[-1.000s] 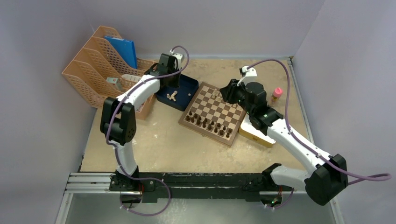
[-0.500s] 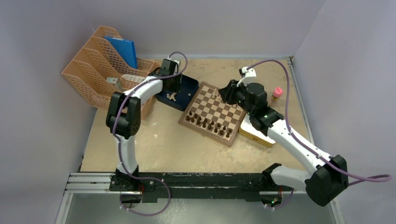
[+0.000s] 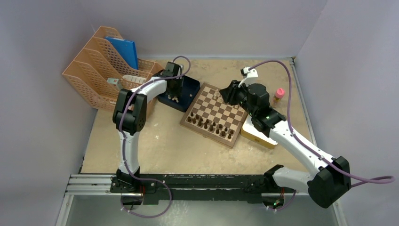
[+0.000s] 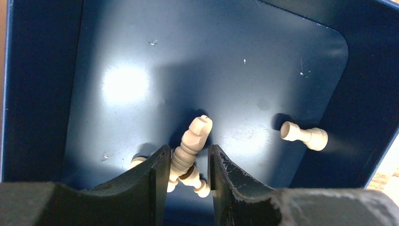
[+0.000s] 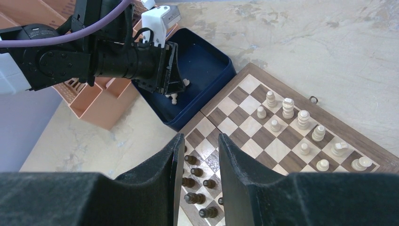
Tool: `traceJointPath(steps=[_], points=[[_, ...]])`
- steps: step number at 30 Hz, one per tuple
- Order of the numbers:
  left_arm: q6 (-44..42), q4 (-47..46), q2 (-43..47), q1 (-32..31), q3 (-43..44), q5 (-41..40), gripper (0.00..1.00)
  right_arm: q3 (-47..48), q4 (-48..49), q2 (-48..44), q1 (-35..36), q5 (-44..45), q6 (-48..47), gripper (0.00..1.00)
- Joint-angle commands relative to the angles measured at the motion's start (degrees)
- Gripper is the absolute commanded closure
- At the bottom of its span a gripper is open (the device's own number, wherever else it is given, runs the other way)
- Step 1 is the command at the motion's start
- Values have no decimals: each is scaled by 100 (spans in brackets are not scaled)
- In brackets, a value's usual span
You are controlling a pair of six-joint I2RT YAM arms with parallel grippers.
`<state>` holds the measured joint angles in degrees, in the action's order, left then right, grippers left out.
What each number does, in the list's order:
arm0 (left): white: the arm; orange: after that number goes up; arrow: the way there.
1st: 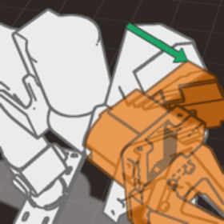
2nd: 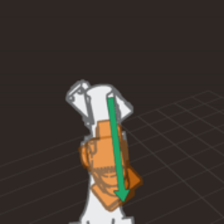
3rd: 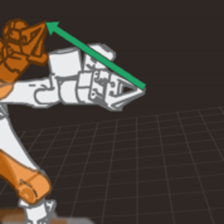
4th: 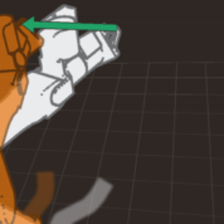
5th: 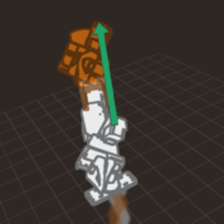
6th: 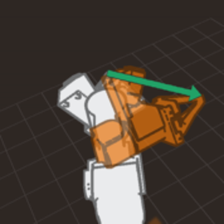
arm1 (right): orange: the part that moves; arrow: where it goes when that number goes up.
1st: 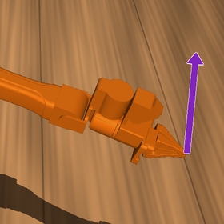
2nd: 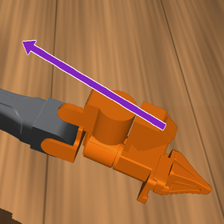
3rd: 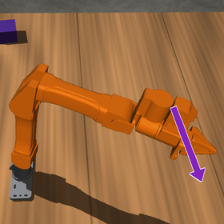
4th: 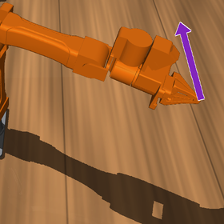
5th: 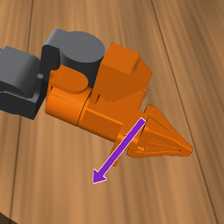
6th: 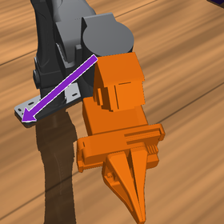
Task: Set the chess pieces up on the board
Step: Pick up the chess piece from the storage box.
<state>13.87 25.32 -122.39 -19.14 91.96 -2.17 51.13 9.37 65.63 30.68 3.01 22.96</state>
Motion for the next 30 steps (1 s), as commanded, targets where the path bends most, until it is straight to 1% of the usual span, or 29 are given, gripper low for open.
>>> traceJointPath(steps=[1,5,7,10,13,15,16,19,21,27,30], points=[[-247,-187,-48,33,189,154,68,22,271,-126,0,-55,-46,64],[-445,-282,-129,33,273,164,75,5,251,-162,0,-13,-62,64],[-538,-335,-153,33,312,292,77,-6,249,-180,0,21,-57,64],[-673,-404,-174,33,333,367,77,-11,233,-191,0,38,-58,64],[-781,-301,-250,33,448,316,72,-7,232,-199,0,42,-58,64],[-859,-211,-326,33,555,245,72,-15,248,-199,0,42,-64,64],[-871,-153,-362,33,601,233,73,-16,250,-199,2,62,-58,64],[-878,-89,-378,37,601,239,85,-24,261,-178,0,103,-71,64],[-862,-89,-322,33,551,323,91,-16,259,-166,0,96,-72,64],[-759,40,-26,33,621,694,97,2,267,-129,0,106,-42,64],[-690,-13,260,33,610,867,100,55,244,-71,0,44,-38,64]])
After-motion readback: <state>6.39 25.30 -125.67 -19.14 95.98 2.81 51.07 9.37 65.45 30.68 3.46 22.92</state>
